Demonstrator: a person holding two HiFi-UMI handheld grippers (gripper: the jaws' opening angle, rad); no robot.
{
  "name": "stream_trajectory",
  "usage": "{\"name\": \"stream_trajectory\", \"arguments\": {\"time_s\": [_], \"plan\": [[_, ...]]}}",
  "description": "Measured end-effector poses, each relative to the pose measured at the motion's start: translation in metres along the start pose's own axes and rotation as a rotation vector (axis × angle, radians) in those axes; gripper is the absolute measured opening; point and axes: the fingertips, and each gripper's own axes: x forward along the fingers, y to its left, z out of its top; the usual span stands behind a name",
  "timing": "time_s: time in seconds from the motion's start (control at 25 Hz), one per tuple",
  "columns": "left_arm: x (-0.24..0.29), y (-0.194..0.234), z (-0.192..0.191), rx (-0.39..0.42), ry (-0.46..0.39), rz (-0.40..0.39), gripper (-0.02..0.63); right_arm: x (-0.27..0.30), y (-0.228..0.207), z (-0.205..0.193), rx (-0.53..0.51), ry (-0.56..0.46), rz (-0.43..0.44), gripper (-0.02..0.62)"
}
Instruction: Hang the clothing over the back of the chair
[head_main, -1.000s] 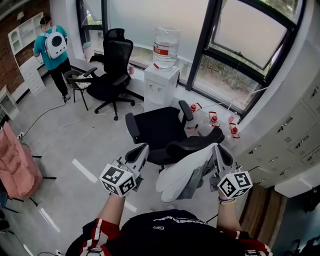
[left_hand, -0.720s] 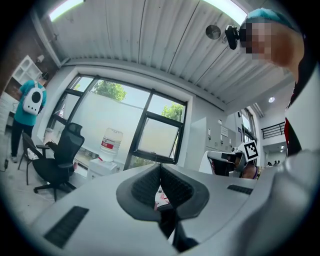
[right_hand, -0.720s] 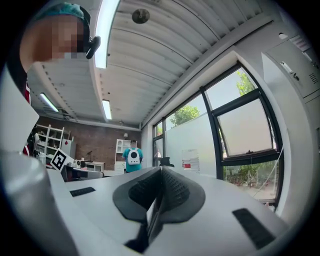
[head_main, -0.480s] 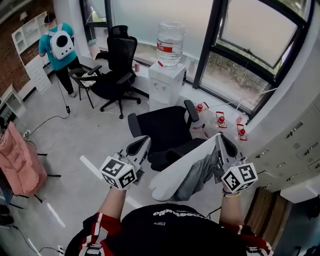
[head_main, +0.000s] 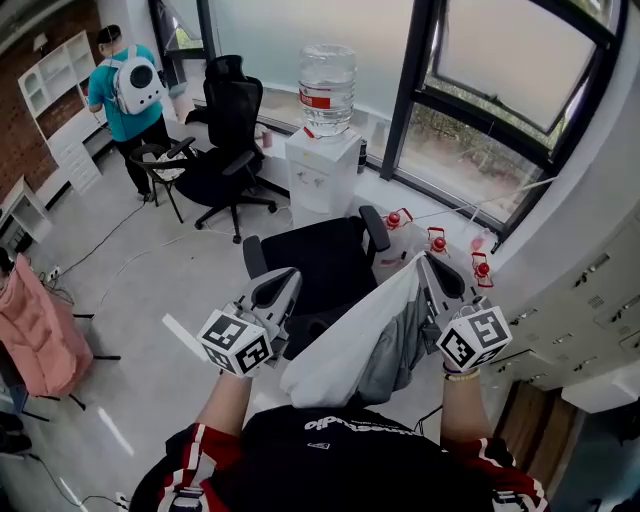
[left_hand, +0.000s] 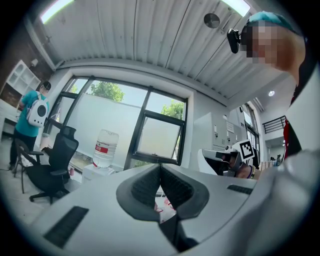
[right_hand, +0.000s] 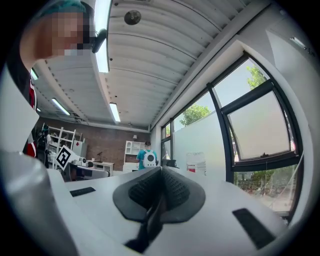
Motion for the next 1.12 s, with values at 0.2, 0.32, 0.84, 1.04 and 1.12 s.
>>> {"name": "stream_trajectory", "arguments": {"time_s": [0.2,0.32,0.84,1.04,1.12], "plan": [[0.019,0.006,-0.008,-0.021,0.028,0.008,0.023,0.025,-0.031,-0.004,0.012,0.015,0.006,0.018],[0.029,0.010,-0.008,-0.023,0.044,-0.002,0.023,0.041,-0.049,-0.002,-0.006,0.019,0.000,0.018],[0.044,0.051,0.012,-0.014,0.028,-0.017,0.023,0.136,-0.113,0.021,-0.100,0.052,-0.039,0.018],[0.048,0.059,0.011,-0.022,0.025,-0.026,0.023,0.164,-0.125,0.032,-0.146,0.058,-0.057,0.018],[0.050,0.060,0.010,-0.020,0.027,-0.032,0.023,0.173,-0.129,0.038,-0.149,0.051,-0.067,0.018]]}}
